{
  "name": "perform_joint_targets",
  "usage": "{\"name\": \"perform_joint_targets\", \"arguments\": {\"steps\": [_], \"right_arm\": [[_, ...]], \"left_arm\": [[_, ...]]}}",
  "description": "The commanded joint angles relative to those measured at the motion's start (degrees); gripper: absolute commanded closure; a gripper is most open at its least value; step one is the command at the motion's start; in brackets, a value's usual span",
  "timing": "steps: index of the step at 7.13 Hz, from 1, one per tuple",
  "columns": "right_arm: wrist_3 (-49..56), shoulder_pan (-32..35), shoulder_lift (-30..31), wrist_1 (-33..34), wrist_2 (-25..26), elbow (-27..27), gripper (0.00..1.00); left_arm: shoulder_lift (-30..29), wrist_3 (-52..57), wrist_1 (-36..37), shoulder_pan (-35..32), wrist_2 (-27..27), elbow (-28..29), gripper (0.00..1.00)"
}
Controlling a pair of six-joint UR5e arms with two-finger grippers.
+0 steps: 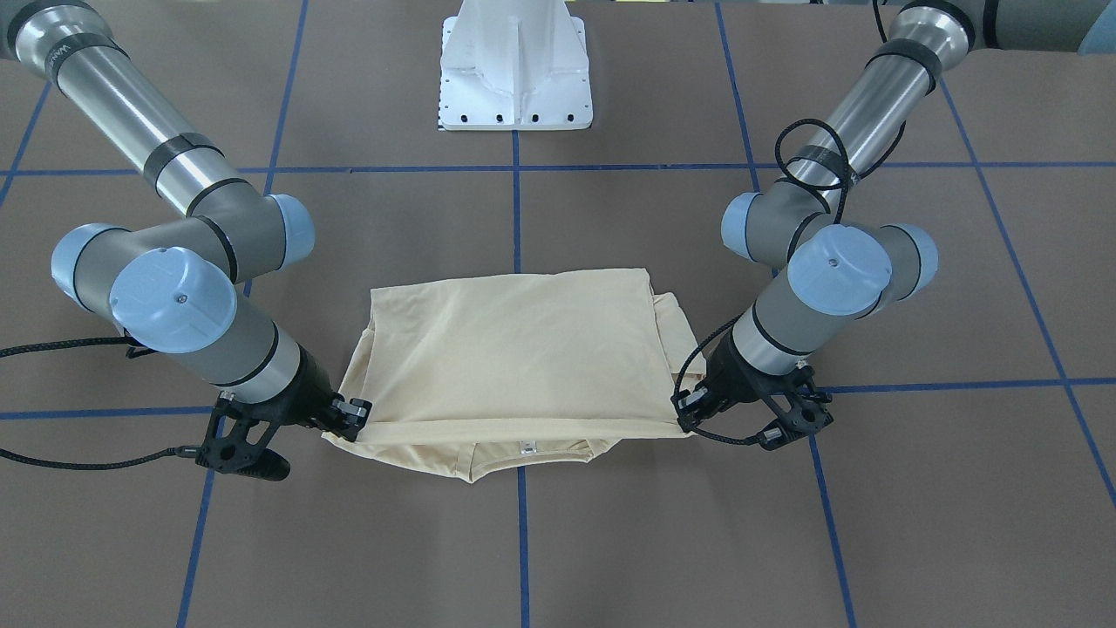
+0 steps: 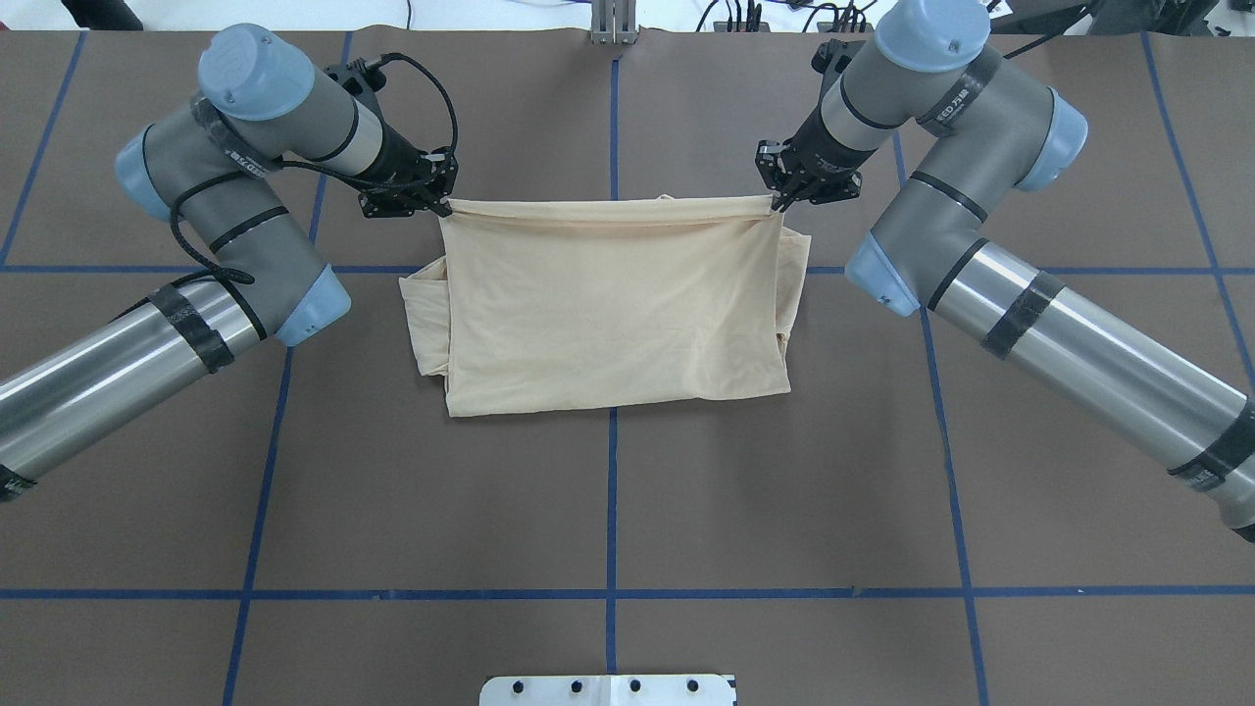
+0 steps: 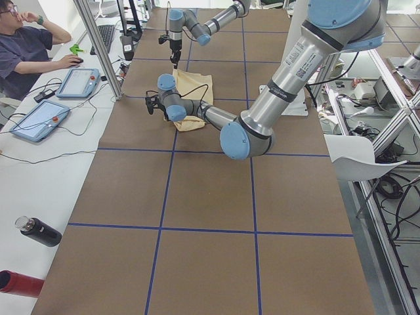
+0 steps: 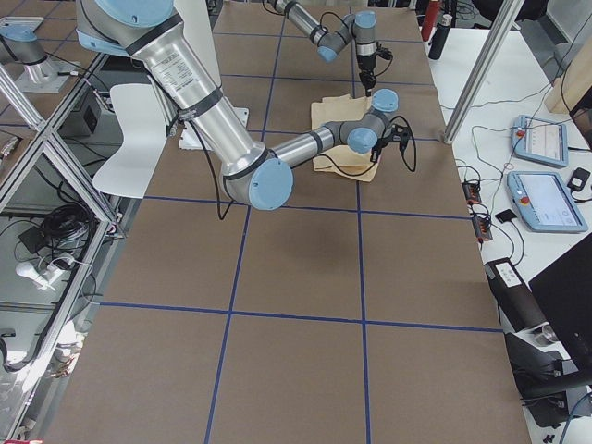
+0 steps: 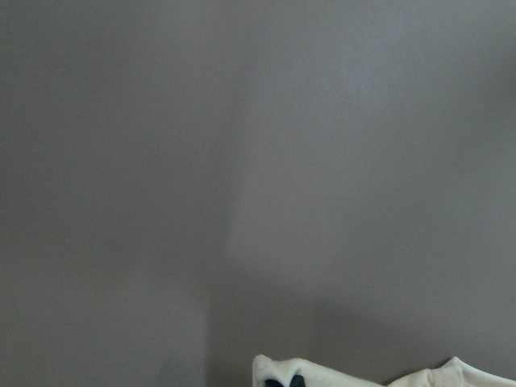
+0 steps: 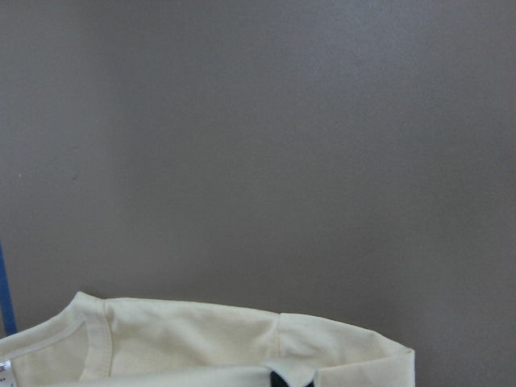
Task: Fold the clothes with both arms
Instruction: 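Lower the held hem with both grippers onto the collar edge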
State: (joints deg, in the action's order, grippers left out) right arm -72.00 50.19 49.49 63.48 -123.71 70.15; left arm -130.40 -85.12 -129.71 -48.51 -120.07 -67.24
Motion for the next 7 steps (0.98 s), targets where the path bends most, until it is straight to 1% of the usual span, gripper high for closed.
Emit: {"name": "perform_joint_targets", "arguments": {"steps": [1, 3, 4, 5, 6, 7], "right_arm": [[-0.1, -0.2, -0.4, -0.2, 0.0, 0.2, 1.0], [-0.2, -0.4, -0.5, -0.3, 0.0, 0.2, 1.0], [-0.6, -0.4, -0.4, -0.3, 0.0, 0.2, 0.76], [-0.4, -0.4, -0.4, -0.3, 0.1, 0.2, 0.02], [-0.5, -0.4, -0.4, -0.5, 0.1, 0.2, 0.0], [-0.2, -0.3, -0.2, -0.5, 0.1, 0.3, 0.0]], "left_arm": [[-0.8, -0.4, 0.1, 0.0, -0.1, -0.4, 1.0], [-0.7, -0.3, 0.2, 0.0, -0.3, -1.3, 1.0], [-0.4, -0.2, 0.4, 0.0, -0.4, -2.1, 1.0], [-0.2, 0.6, 0.2, 0.0, -0.5, -2.5, 0.35], [0.1, 0.6, 0.6, -0.1, -0.4, -4.5, 0.01], [2.1, 0.7, 0.8, -0.2, -0.4, -7.2, 0.0]]}}
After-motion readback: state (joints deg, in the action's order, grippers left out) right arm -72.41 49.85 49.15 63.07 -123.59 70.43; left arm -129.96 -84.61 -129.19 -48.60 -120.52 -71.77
